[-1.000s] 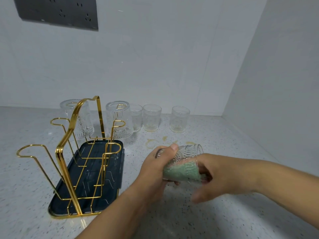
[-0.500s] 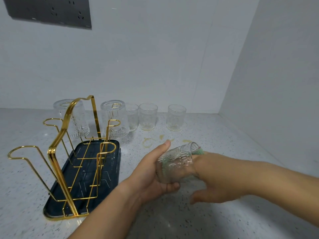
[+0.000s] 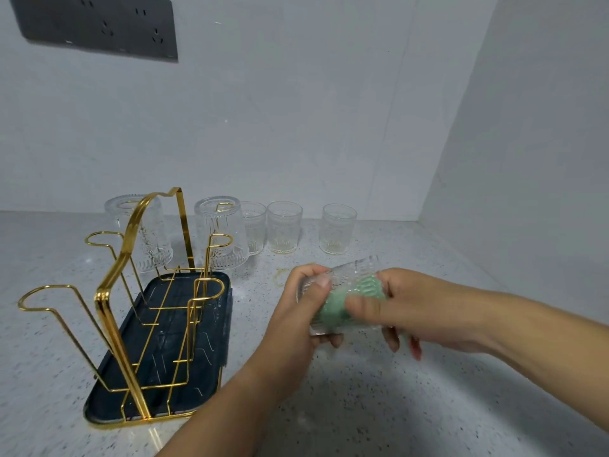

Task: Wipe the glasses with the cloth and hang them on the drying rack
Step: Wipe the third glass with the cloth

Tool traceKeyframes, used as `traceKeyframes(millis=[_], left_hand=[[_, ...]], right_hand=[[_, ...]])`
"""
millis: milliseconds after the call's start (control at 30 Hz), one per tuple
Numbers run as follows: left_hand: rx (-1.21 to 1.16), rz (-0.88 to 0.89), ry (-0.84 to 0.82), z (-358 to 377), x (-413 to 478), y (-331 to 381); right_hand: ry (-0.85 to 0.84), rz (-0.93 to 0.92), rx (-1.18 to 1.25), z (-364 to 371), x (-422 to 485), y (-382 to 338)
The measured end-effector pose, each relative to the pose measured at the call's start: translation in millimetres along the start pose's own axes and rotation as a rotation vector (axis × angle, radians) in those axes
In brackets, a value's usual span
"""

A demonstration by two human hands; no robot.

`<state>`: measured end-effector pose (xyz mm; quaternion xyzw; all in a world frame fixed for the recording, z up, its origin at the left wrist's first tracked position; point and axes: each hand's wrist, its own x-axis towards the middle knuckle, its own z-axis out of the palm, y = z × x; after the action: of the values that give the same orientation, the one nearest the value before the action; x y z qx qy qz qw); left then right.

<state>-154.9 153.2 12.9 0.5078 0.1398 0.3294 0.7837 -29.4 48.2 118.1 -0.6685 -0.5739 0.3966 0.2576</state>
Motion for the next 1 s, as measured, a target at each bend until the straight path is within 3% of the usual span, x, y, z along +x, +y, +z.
traceKeyframes(millis=[167, 267, 333, 400, 500, 567, 667, 800, 933, 1000], left_hand=[[-0.097, -0.168, 0.102, 3.7, 1.7, 5.4], [-0.168, -0.344, 0.004, -0.5, 5.0, 10.6], [-0.198, -0.424, -0.068, -4.3, 6.5, 11.5], [-0.205, -0.446, -0.124, -5.3, 5.7, 10.9], [-0.135, -0.364, -0.146, -2.7, 3.6, 7.5], [0.002, -0.23, -0.063, -1.3, 4.0, 1.5], [0.148, -0.086, 0.074, 2.4, 1.7, -2.8], [0.05, -0.193, 0.13, 4.1, 2.5, 4.1], [-0.144, -0.464, -0.008, -3.2, 3.4, 11.8], [-0.17, -0.555, -0.077, -6.2, 2.9, 13.1]], right_hand=[[-0.076, -0.1, -0.351, 7.8, -2.6, -2.5], [-0.072, -0.198, -0.807, 8.8, 0.6, 1.4], [-0.041, -0.217, -0.944, 8.0, 5.0, 10.0], [0.009, -0.201, -0.82, 7.0, 6.9, 17.0], [0.087, -0.125, -0.346, 3.5, 9.6, 22.0], [0.155, -0.013, -0.093, 3.8, 10.2, 22.6], [0.198, 0.058, 0.089, 9.2, 13.4, 22.4], [0.214, -0.103, -0.072, 17.1, 15.7, 22.6], [0.124, -0.172, -0.562, 17.6, 13.1, 18.0], [0.073, -0.14, -0.646, 17.8, 9.9, 14.1]])
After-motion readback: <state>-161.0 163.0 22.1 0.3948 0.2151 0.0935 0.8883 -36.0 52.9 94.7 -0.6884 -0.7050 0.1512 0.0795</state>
